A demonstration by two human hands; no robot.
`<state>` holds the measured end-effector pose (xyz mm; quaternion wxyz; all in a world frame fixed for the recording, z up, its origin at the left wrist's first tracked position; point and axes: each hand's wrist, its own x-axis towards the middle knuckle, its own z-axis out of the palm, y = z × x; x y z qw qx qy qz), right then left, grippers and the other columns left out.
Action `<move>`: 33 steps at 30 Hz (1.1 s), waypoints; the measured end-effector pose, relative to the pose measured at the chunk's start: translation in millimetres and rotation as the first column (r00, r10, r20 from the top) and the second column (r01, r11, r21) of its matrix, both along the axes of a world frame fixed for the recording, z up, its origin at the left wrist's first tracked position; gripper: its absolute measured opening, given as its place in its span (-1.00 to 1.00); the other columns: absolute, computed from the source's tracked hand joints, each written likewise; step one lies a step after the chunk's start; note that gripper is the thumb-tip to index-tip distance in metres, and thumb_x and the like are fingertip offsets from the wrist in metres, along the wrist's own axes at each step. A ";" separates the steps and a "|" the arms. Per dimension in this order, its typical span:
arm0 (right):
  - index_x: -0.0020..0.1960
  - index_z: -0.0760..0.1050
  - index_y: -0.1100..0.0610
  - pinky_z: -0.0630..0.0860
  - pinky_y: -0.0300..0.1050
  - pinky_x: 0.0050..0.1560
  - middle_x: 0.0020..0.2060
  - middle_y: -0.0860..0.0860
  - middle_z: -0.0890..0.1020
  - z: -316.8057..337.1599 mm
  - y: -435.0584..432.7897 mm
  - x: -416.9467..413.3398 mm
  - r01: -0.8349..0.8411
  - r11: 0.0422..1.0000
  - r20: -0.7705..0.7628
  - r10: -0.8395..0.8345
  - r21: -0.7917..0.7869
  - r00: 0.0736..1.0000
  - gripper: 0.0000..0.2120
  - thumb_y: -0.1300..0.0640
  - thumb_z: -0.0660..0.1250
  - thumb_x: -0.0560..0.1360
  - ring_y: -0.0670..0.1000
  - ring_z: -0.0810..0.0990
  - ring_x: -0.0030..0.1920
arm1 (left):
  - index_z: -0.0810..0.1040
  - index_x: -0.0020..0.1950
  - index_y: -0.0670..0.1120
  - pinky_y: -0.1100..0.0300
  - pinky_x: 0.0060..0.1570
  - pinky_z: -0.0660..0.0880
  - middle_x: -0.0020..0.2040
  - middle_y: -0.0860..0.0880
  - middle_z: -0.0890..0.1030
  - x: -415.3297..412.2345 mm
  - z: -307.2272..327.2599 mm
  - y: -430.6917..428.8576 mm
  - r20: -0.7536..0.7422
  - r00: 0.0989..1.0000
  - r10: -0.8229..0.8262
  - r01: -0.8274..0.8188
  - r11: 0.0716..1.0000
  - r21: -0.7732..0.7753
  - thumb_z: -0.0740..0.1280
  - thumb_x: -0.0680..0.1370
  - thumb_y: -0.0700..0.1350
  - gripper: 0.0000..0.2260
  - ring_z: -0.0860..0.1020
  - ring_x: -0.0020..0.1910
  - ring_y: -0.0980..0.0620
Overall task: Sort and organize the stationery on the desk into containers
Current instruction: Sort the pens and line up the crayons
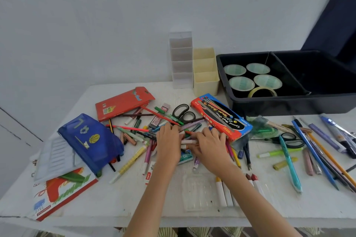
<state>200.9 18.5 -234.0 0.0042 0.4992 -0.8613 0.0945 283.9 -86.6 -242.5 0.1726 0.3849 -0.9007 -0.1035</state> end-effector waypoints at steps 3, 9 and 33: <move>0.27 0.38 0.00 0.19 0.03 0.24 0.19 0.01 0.43 0.9 -1.6 0.9 0.013 1.000 -0.004 -0.013 0.003 1.000 -0.64 -0.15 0.09 0.59 0.07 0.31 0.22 | 0.48 0.18 -0.07 0.19 0.10 0.25 0.12 -0.02 0.47 -2.4 1.8 0.4 0.029 1.000 0.002 -0.002 1.000 0.000 0.22 0.60 -0.06 -0.81 0.39 0.13 0.00; 0.09 0.50 -0.03 0.14 -0.04 0.14 0.09 -0.09 0.51 3.0 -0.7 1.4 0.014 0.995 0.104 -0.003 -0.103 0.995 -0.78 -0.10 0.20 0.56 0.02 0.30 0.16 | 0.44 0.10 -0.04 0.21 0.00 0.23 0.06 0.03 0.51 -2.8 4.9 3.3 0.023 1.000 0.005 -0.005 1.000 0.011 0.23 0.59 -0.05 -0.88 0.43 0.05 0.03; -0.06 0.57 -0.07 0.10 -0.11 -0.05 -0.17 -0.17 0.53 11.8 15.2 18.0 0.191 0.906 0.405 -0.024 -0.377 0.914 -0.90 -0.07 0.35 0.48 -0.08 0.33 -0.01 | 0.57 0.16 -0.15 0.54 -0.16 0.41 -0.04 0.03 0.59 48.7 26.8 45.5 -0.594 0.761 0.263 -0.055 0.937 0.346 0.35 0.53 -0.20 -0.79 0.51 -0.15 0.25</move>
